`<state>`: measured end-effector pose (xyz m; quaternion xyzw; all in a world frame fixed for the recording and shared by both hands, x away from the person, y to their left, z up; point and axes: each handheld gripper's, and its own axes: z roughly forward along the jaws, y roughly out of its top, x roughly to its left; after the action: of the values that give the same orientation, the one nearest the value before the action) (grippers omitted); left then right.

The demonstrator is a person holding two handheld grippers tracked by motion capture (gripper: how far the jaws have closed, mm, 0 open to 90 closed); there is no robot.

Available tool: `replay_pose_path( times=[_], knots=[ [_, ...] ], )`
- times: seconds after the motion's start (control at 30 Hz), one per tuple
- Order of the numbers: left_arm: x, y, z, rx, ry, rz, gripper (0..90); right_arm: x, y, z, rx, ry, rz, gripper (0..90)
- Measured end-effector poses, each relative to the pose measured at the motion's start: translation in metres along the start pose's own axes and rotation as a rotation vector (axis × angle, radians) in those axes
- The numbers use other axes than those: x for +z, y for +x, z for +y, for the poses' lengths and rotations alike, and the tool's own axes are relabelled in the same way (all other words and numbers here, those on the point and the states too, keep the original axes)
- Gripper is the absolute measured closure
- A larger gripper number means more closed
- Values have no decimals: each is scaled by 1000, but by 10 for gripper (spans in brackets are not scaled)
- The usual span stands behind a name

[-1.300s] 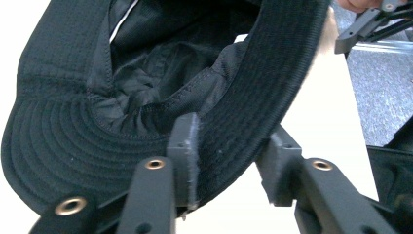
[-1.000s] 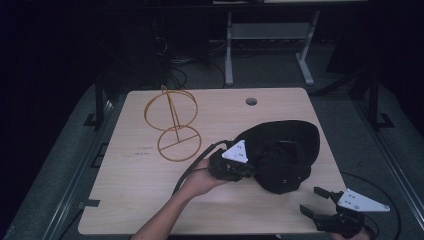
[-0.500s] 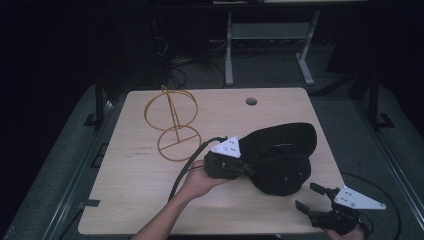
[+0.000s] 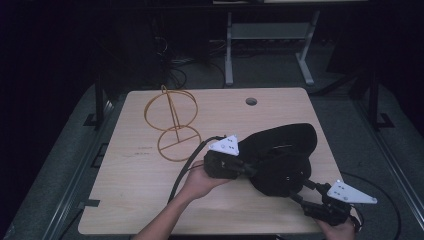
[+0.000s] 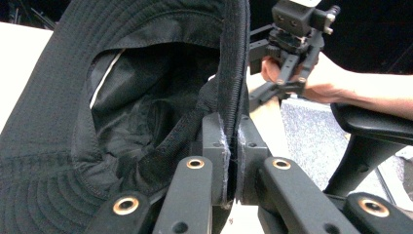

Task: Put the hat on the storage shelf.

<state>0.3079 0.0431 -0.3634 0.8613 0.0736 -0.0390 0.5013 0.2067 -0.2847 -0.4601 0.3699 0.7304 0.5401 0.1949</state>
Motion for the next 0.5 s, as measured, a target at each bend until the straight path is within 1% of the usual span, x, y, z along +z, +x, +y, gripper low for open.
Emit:
replay_pose_path(
  times=[0.03, 0.07, 0.1, 0.13, 0.2, 0.23, 0.27, 0.3, 0.37, 0.5],
  knots=[
    [0, 0, 0, 7, 3, 0, 854, 2, -1, 1, 4, -2, -2, 440],
    [0, -1, 0, 3, 2, 0, 854, 4, -2, 1, 9, -5, -4, 494],
    [0, -1, 0, 3, 2, 0, 854, 4, -2, 1, 9, -5, -4, 494],
    [0, -1, 0, 3, 5, -5, 854, 7, -5, 1, 5, -18, 1, 615],
    [-1, -2, 0, 8, 7, -4, 854, 10, -5, 2, -3, -25, -1, 733],
    [-1, -2, 0, 8, 7, -4, 855, 10, -5, 2, -3, -25, -1, 733],
    [-2, -3, 0, 6, 3, -3, 855, 11, -5, 2, -8, -29, -3, 789],
    [-4, -3, -1, 9, 0, 0, 854, 11, -5, 5, -26, -40, -10, 834],
    [-5, -3, -2, 10, -2, 3, 853, 11, -5, 6, -26, -44, -9, 839],
    [-10, -5, -5, 18, 4, 20, 851, 9, -4, 12, -45, -71, -6, 846]
  ],
)
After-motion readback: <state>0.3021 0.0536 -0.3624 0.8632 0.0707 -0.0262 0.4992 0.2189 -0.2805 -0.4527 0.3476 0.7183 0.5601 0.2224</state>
